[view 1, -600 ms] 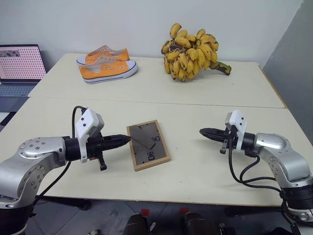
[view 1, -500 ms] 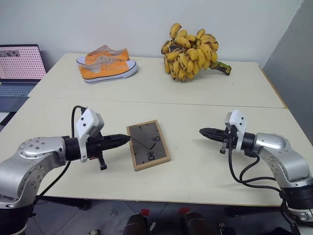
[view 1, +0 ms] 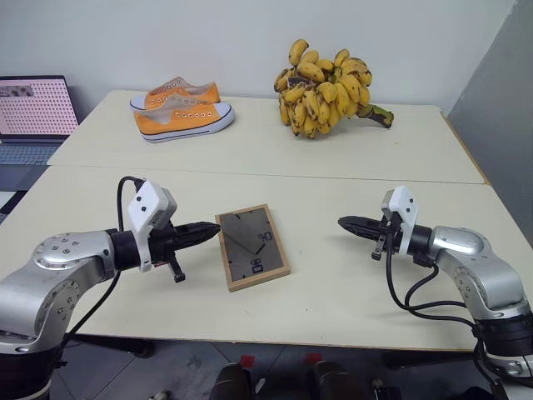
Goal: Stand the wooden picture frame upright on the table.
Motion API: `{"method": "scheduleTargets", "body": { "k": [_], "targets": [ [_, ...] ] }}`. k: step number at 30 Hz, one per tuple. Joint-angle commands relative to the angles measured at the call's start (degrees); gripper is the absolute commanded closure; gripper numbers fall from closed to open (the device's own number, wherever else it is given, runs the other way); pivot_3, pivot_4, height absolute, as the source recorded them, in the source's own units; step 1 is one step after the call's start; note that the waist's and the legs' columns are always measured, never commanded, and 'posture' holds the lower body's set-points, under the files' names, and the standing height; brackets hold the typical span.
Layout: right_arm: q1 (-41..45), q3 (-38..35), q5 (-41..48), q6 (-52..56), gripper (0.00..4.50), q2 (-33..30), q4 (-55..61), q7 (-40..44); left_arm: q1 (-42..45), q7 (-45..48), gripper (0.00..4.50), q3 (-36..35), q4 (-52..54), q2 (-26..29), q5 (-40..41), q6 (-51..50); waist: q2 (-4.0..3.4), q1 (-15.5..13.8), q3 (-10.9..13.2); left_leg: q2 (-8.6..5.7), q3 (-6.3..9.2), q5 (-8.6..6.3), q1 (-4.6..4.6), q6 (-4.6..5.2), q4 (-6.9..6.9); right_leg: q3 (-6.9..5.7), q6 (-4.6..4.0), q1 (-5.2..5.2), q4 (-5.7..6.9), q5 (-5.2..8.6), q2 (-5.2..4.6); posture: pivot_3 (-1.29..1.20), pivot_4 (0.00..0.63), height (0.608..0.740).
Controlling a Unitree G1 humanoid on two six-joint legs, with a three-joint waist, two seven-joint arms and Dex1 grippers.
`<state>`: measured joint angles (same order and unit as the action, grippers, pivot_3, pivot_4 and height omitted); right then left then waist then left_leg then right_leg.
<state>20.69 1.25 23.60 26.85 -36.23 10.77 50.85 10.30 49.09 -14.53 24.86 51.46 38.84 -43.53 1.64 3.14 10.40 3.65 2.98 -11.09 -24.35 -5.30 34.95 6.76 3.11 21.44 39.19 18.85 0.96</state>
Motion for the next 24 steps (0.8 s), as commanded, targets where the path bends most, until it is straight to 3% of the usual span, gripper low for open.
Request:
{"method": "scheduleTargets", "body": {
  "k": [1, 10, 14, 24],
  "targets": [
    [1.39, -0.73, -0.4, -1.01, 4.46, -0.26, 0.07, 0.14, 0.04, -1.11, 4.45, -2.48, 1.61, -0.26, 1.02, 0.18, 0.0, 0.0, 0.0, 0.0, 0.0, 0.0, 0.0, 0.0, 0.0, 0.0, 0.0, 0.0, 0.0, 0.0, 0.0, 0.0, 0.15, 0.74],
    [2.29, 0.43, -1.96, -2.42, 4.46, 1.68, -1.9, -0.01, -2.61, -3.97, 4.45, -4.97, 2.29, -0.47, 0.8, 0.22, 0.0, 0.01, 0.0, 0.0, 0.0, 0.0, 0.01, 0.0, 0.02, 0.0, 0.0, 0.0, 0.05, 0.0, 0.0, 0.0, 0.15, 0.74],
    [2.23, 1.85, -4.91, -4.7, 4.46, 3.02, -4.67, -1.43, -4.37, -6.52, 4.45, -4.94, -1.22, -1.46, -2.86, 2.11, 0.0, 0.05, 0.0, 0.0, 0.0, 0.0, 0.07, 0.0, 0.04, 0.01, 0.0, -0.01, 0.13, 0.0, 0.0, 0.0, 0.15, 0.74],
    [1.09, 8.54, -14.86, -13.27, 4.46, 12.82, -13.29, -9.59, 0.09, -16.16, 4.45, 3.0, -19.19, -11.96, -15.97, 11.47, 0.02, 0.06, -0.02, -0.04, -0.08, 0.02, 0.37, -0.02, 0.08, 0.1, -0.03, -0.05, 0.6, 0.02, 0.02, 0.0, 0.15, 0.74]
  ]
}}
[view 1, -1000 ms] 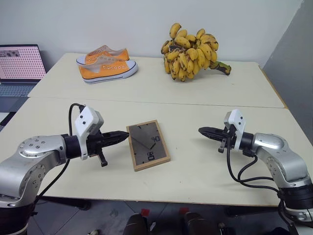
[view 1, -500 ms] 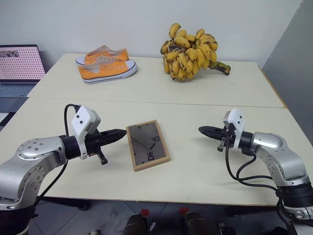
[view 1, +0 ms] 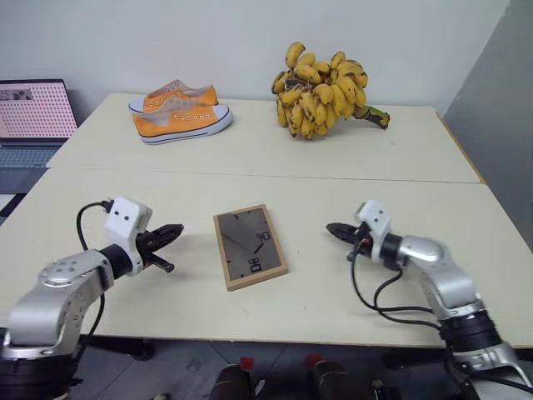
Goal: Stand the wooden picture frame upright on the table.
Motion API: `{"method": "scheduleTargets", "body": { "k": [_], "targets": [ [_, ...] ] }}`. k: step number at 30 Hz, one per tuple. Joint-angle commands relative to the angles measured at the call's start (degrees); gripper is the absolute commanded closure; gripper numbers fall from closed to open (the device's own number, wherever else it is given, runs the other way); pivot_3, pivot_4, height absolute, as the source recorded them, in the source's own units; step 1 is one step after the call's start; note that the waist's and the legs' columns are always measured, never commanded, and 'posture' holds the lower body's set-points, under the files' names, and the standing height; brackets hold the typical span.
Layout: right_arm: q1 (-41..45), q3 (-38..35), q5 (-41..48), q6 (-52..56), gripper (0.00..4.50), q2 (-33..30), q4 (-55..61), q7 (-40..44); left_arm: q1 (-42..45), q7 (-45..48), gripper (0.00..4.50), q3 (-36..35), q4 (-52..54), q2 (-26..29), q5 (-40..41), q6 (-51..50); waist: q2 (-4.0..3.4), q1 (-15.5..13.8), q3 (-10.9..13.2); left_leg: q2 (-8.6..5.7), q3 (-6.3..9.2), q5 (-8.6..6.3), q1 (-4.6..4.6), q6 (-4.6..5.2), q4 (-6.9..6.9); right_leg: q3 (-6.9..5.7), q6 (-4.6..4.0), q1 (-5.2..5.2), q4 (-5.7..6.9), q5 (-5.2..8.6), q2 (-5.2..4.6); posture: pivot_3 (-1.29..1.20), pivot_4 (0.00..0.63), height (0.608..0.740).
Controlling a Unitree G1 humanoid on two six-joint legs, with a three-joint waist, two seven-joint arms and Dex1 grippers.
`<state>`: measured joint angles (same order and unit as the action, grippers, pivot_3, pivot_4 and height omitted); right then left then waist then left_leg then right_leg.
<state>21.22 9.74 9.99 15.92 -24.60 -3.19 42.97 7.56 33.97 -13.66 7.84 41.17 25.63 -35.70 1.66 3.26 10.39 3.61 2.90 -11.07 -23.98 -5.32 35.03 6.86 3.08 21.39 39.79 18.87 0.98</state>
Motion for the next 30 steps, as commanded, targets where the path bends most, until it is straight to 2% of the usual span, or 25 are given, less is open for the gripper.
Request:
{"method": "scheduleTargets", "body": {
  "k": [1, 12, 22, 30],
  "targets": [
    [0.52, 0.02, -1.38, -2.36, 4.46, 1.62, 0.64, -2.06, 3.7, -1.01, 4.45, 3.1, -3.36, -2.42, -3.53, 4.29, 0.0, -0.23, 0.0, 0.0, 0.0, 0.0, -0.02, 0.0, 0.03, 0.0, 0.0, 0.0, 0.03, 0.0, 0.0, 0.0, 0.15, 0.74],
    [-1.82, 2.16, -2.11, 0.15, 4.46, 2.79, 1.75, -1.11, 14.43, 2.88, 4.45, 11.95, -13.97, -8.44, -8.72, 9.51, 0.03, -0.51, -0.02, -0.01, 0.02, 0.01, 0.01, -0.01, 0.08, -0.03, 0.0, -0.01, 0.19, 0.0, 0.01, 0.0, 0.15, 0.74],
    [-5.32, 3.02, 0.29, 6.26, 4.46, 3.71, 9.61, -0.56, 20.18, 6.25, 4.45, 16.26, -17.98, -12.79, -11.03, 10.86, 0.03, -0.76, -0.02, -0.04, 0.07, 0.01, -0.01, -0.01, 0.11, -0.07, 0.0, -0.04, 0.2, -0.01, 0.0, 0.0, 0.15, 0.74],
    [-5.45, 2.04, 1.44, 8.25, 4.46, 4.41, 11.01, -1.84, 23.5, 7.65, 4.45, 18.21, -21.05, -15.74, -12.5, 12.53, 0.03, -1.04, -0.03, -0.05, 0.08, 0.0, -0.01, -0.01, 0.13, -0.07, 0.01, -0.04, 0.19, -0.01, 0.0, 0.0, 0.15, 0.74]
  ]
}}
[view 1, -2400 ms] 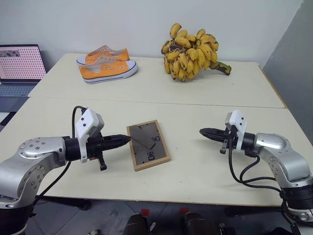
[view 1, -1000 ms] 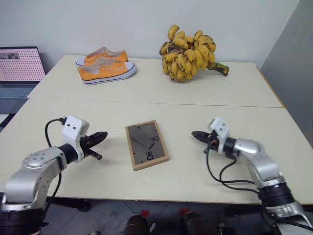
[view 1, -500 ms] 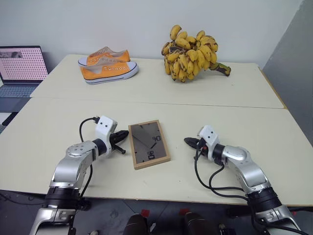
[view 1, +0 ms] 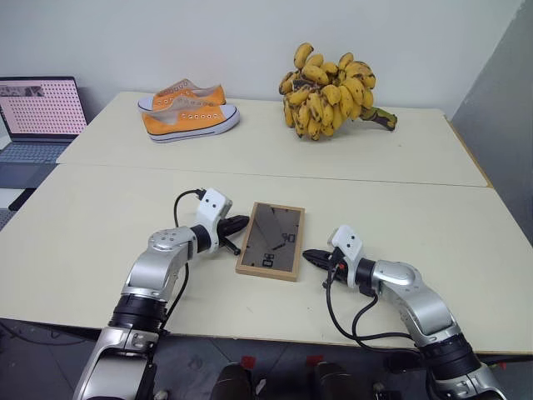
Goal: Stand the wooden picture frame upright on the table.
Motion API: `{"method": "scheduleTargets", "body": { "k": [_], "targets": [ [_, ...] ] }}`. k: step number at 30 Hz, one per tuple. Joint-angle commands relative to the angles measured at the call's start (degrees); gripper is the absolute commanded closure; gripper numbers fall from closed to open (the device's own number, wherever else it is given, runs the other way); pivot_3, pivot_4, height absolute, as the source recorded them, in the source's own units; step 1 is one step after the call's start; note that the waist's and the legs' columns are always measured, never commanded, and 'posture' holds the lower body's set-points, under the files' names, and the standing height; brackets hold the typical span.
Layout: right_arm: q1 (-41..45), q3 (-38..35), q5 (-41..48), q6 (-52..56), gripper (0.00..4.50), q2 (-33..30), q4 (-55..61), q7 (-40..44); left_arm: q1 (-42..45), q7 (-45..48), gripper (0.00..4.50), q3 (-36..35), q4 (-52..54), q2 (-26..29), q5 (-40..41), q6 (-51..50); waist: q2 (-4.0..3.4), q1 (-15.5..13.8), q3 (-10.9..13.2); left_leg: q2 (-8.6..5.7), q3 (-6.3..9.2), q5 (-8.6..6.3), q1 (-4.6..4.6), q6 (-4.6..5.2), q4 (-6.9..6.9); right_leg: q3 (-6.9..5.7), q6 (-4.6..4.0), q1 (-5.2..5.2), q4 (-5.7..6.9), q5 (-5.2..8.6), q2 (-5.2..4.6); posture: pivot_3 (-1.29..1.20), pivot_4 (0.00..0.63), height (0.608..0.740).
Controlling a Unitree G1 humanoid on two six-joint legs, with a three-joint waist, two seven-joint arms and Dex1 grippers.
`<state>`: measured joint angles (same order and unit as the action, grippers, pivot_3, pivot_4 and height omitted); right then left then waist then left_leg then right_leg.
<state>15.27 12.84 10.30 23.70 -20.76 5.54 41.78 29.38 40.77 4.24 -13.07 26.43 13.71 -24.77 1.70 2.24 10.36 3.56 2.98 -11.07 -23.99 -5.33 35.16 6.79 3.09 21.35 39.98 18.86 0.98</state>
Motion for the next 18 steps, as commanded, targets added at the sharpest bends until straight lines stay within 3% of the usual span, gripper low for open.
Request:
{"method": "scheduleTargets", "body": {
  "k": [1, 4, 11, 15, 18],
  "targets": [
    [0.63, -1.11, 1.14, 0.47, 4.46, 0.74, 2.2, -0.82, 1.79, 0.83, 4.45, 0.38, -0.23, -1.24, -0.65, 1.66, 0.0, -0.02, 0.0, 0.0, 0.0, 0.0, 0.0, 0.0, 0.0, 0.0, 0.0, 0.0, 0.0, 0.0, 0.0, 0.0, 0.15, 0.74],
    [1.13, -1.45, 0.7, 0.22, 4.46, 0.9, 1.43, -1.37, 1.44, 1.45, 4.45, 0.22, 0.63, -1.17, -0.46, 1.23, 0.0, -0.01, 0.0, 0.0, 0.0, 0.0, 0.0, 0.0, 0.0, 0.0, 0.0, 0.0, 0.0, 0.0, 0.0, 0.0, 0.15, 0.74],
    [1.11, -3.18, 0.49, -0.94, 4.46, -1.72, 0.67, -0.49, -2.69, 6.56, 4.45, -0.34, 8.55, 8.59, -0.62, -6.18, 0.0, 0.35, 0.0, 0.01, 0.0, 0.0, 0.0, 0.0, -0.01, 0.01, 0.0, 0.01, 0.01, 0.0, 0.01, 0.0, 0.15, 0.74],
    [0.65, -4.12, 0.44, -1.9, 4.46, -3.87, 0.36, 0.6, -3.55, 10.99, 4.45, -3.24, 14.84, 15.29, 4.58, -16.27, 0.0, 0.75, 0.01, 0.02, 0.01, 0.0, 0.0, 0.0, -0.03, 0.0, 0.0, 0.02, 0.0, 0.01, 0.01, 0.0, 0.15, 0.74],
    [0.58, -4.73, 0.38, -2.89, 4.46, -5.44, -0.34, 1.4, -1.36, 11.32, 4.45, -5.68, 17.2, 17.17, 10.14, -28.26, 0.01, 0.72, 0.01, 0.02, 0.0, 0.0, -0.02, 0.0, -0.02, 0.0, 0.01, 0.02, -0.01, 0.02, 0.01, 0.0, 0.15, 0.74]
  ]
}}
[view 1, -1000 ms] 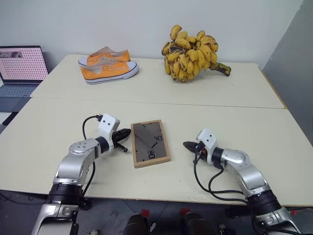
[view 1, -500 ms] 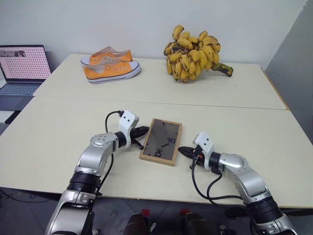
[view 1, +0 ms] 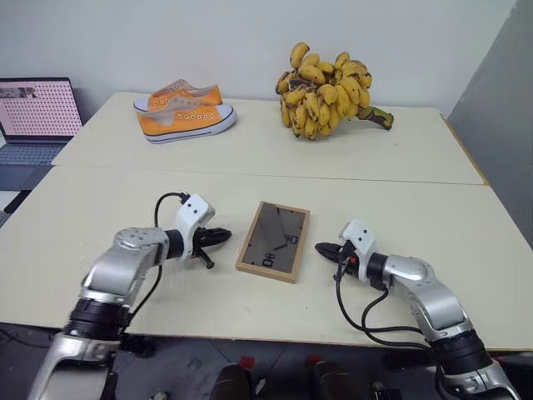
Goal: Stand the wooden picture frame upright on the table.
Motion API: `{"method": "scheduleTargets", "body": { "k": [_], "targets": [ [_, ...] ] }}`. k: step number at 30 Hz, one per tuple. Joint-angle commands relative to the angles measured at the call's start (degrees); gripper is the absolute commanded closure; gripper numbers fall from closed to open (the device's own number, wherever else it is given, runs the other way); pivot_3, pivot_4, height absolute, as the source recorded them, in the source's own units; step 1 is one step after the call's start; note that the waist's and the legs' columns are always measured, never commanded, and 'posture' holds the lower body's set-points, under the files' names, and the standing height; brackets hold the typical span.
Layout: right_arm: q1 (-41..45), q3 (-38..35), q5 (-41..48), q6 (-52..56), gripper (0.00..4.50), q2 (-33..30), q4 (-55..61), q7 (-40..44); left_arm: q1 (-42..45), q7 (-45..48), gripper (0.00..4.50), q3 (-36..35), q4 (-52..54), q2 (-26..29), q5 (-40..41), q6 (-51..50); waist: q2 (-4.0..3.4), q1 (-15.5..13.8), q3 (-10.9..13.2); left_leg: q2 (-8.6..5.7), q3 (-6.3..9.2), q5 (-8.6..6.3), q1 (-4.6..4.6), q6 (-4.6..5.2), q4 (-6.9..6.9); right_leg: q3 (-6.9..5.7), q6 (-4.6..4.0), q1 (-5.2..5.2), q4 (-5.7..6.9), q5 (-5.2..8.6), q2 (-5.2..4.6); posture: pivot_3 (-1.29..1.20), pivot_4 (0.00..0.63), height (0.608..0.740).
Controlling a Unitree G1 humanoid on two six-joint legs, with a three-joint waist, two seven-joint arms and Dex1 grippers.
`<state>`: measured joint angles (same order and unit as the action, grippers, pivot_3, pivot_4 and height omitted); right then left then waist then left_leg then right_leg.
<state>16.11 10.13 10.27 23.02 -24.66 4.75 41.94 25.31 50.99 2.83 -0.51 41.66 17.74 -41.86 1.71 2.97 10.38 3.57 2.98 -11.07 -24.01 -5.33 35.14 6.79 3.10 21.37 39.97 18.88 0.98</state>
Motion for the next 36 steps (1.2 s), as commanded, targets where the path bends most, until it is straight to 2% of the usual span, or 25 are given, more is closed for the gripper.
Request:
{"method": "scheduleTargets", "body": {
  "k": [1, 4, 7, 12, 20, 25, 36],
  "targets": [
    [-0.12, -2.26, 0.42, -2.52, 4.46, -1.89, 0.07, 1.3, 3.61, 0.97, 4.45, -5.14, 5.33, 1.87, 8.6, -16.53, 0.0, -0.04, 0.0, 0.0, 0.0, 0.0, 0.01, 0.0, 0.0, 0.0, 0.03, 0.0, 0.0, 0.02, 0.0, 0.0, 0.15, 0.74],
    [0.25, -2.7, 0.42, -3.13, 4.46, -2.32, -0.61, 1.06, 5.18, 0.89, 4.45, -6.82, 6.6, 1.11, 14.41, -28.43, 0.0, 0.09, 0.0, 0.0, 0.0, 0.0, 0.02, 0.0, 0.0, -0.01, 0.15, -0.01, 0.0, 0.09, 0.0, 0.0, 0.15, 0.74],
    [0.1, -2.87, 0.41, -3.19, 4.5, -2.31, -0.4, 0.73, 5.81, -0.06, 4.0, -8.31, 7.0, 0.39, 17.88, -35.6, 0.0, 0.31, 0.0, 0.01, 0.01, 0.0, 0.01, 0.01, -0.01, -0.01, 0.11, 0.0, 0.0, 0.07, 0.01, 0.0, 0.15, 0.74],
    [-0.83, -3.21, 0.39, -2.94, 4.5, -2.36, 0.39, 0.55, 5.96, 0.03, 2.88, -10.1, 7.5, 1.42, 22.39, -41.54, 0.0, 0.42, 0.0, 0.03, 0.01, 0.0, 0.02, 0.01, -0.02, -0.01, 0.01, 0.03, 0.01, 0.01, 0.02, 0.0, 0.15, 0.74],
    [-1.46, -3.95, 0.35, -3.05, 4.5, -3.61, 0.41, 0.85, 8.32, 0.26, 1.15, -8.49, 3.37, 3.7, 23.5, -41.52, 0.0, 0.35, 0.0, 0.01, 0.02, 0.0, 0.03, 0.0, -0.01, -0.01, 0.02, 0.01, 0.0, 0.01, 0.01, 0.0, 0.15, 0.74],
    [-1.26, -3.8, -0.02, -3.97, 4.5, -4.09, 0.22, 0.67, 9.24, -0.36, 1.15, -6.33, -0.13, 4.01, 21.72, -39.27, 0.0, 0.34, 0.0, 0.02, 0.01, 0.0, 0.02, 0.0, -0.03, 0.0, 0.0, 0.04, 0.0, 0.01, 0.02, 0.0, 0.15, 0.74],
    [0.75, -1.38, -2.46, -6.13, 4.5, -0.39, -1.42, -2.19, 7.98, -4.91, 1.15, -2.59, 0.06, -2.56, 20.93, -39.51, 0.0, 0.32, 0.0, 0.01, 0.01, 0.0, 0.01, 0.0, -0.03, 0.01, -0.01, 0.04, 0.0, 0.01, 0.02, 0.0, 0.15, 0.74]
  ]
}}
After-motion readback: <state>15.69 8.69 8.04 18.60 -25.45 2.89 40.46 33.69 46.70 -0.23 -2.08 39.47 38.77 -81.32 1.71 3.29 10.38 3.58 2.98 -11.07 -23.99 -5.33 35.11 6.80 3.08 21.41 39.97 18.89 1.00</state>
